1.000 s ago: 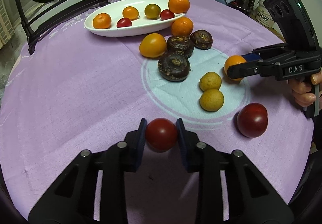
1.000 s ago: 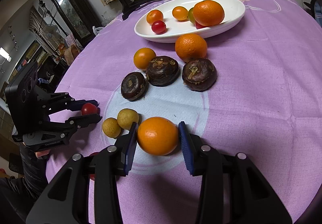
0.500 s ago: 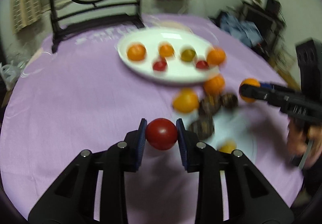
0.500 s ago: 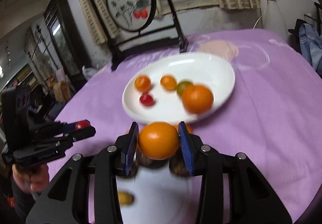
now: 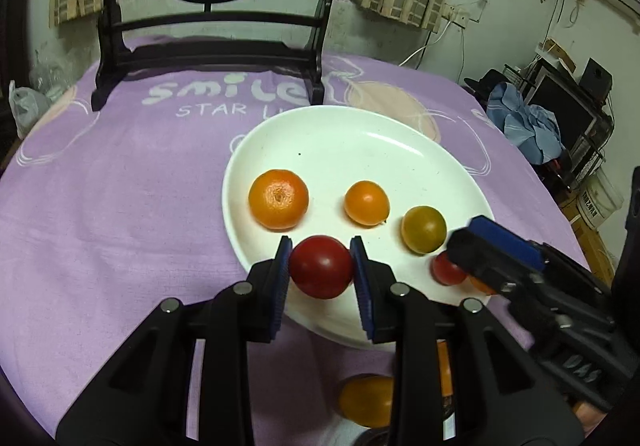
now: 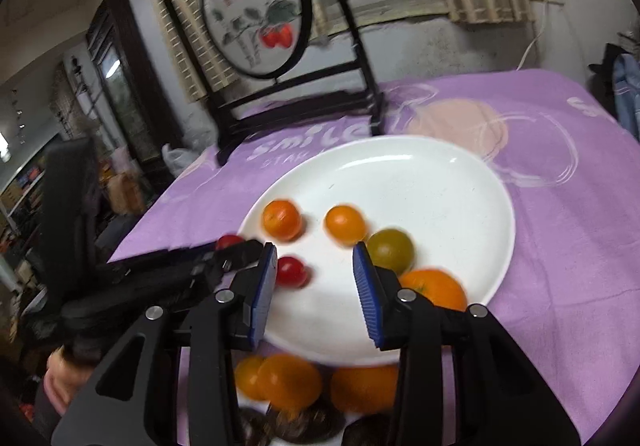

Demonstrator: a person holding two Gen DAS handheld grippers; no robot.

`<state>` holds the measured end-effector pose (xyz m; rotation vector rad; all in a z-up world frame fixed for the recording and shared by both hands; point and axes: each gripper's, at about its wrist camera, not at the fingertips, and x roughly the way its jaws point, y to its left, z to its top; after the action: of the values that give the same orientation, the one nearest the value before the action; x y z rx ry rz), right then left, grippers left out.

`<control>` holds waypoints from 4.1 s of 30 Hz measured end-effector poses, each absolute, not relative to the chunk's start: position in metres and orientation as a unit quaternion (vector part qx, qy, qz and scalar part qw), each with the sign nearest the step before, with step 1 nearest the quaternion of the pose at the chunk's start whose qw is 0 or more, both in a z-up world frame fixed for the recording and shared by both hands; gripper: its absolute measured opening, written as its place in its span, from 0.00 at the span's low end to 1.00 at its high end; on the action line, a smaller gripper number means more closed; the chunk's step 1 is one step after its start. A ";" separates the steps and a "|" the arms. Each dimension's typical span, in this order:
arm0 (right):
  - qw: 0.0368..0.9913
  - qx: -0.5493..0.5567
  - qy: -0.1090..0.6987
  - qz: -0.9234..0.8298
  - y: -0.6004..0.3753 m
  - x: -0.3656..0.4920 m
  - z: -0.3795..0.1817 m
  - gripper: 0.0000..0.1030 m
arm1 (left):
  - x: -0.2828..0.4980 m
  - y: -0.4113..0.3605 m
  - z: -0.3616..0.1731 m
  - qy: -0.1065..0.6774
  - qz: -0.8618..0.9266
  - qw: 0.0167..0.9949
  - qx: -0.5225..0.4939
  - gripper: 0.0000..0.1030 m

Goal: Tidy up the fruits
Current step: 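Carry the orange in the right tool and the red tomato in the left tool over the white plate, then open both tools to drop the orange and red tomato onto the plate, then grasp a dark brown fruit with the right tool while the left tool grasps a red tomato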

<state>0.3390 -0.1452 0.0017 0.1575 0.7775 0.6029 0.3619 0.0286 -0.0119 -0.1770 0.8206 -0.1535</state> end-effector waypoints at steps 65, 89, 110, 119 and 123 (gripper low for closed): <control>0.854 -0.119 0.439 0.252 -0.165 0.272 -0.046 0.44 | 0.239 0.066 -0.002 0.354 0.003 0.931 -0.095 0.95; 0.867 0.010 0.416 0.274 -0.197 0.274 -0.019 0.41 | 0.202 0.043 0.007 0.361 -0.140 0.919 -0.076 0.94; 0.865 0.009 0.423 0.268 -0.196 0.268 -0.020 0.41 | 0.123 -0.053 -0.044 0.423 -0.240 0.869 0.087 0.45; 0.865 0.006 0.420 0.276 -0.195 0.264 -0.018 0.41 | 0.131 -0.052 -0.056 0.447 -0.238 0.858 0.082 0.39; 0.865 0.004 0.415 0.282 -0.193 0.261 -0.016 0.41 | 0.134 -0.051 -0.053 0.442 -0.239 0.861 0.069 0.39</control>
<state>0.2607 -0.1935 -0.0159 0.0083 0.8694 0.5903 0.1336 -0.0507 -0.0531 0.1451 0.9282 -0.5021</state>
